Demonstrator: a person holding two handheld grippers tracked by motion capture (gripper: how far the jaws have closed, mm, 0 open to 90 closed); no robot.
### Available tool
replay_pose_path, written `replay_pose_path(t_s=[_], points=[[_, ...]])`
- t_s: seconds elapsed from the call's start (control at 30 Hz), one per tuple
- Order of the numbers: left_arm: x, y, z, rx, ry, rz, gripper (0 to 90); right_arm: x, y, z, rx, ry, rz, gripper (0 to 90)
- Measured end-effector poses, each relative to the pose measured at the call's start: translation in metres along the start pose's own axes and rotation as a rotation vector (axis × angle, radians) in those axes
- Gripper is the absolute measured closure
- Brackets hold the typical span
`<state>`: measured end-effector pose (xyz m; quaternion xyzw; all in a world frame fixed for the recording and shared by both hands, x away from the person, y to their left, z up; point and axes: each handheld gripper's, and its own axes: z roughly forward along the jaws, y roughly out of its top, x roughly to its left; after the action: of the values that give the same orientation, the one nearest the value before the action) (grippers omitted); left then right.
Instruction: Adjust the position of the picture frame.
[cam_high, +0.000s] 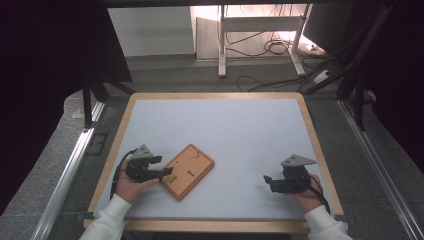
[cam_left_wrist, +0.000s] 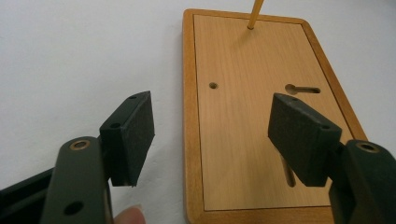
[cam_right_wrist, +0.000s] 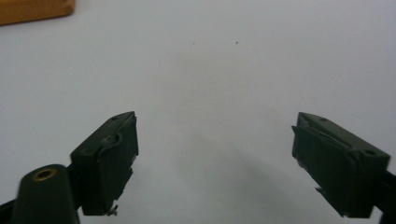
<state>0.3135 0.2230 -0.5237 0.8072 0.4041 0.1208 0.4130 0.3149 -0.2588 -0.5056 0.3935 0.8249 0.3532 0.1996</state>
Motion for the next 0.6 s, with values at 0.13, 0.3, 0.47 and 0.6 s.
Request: replay_pose_path(t_s=[0.13,0.3,0.47,0.6], points=[[0.001,-0.003,-0.001,0.001,0.013,0.006,30.5,0.002,0.001,0.001,-0.009,-0.009,-0.038,18.1],[0.001,-0.003,-0.006,-0.026,0.022,0.012,30.3,0.006,0.000,0.000,-0.009,-0.007,-0.049,18.4],[-0.001,-0.003,-0.007,-0.029,0.012,0.025,30.3,0.010,-0.001,-0.004,-0.013,-0.006,-0.061,18.4],[-0.001,-0.003,-0.004,-0.017,0.014,0.034,30.3,0.009,-0.002,-0.002,-0.018,-0.002,-0.057,18.4]])
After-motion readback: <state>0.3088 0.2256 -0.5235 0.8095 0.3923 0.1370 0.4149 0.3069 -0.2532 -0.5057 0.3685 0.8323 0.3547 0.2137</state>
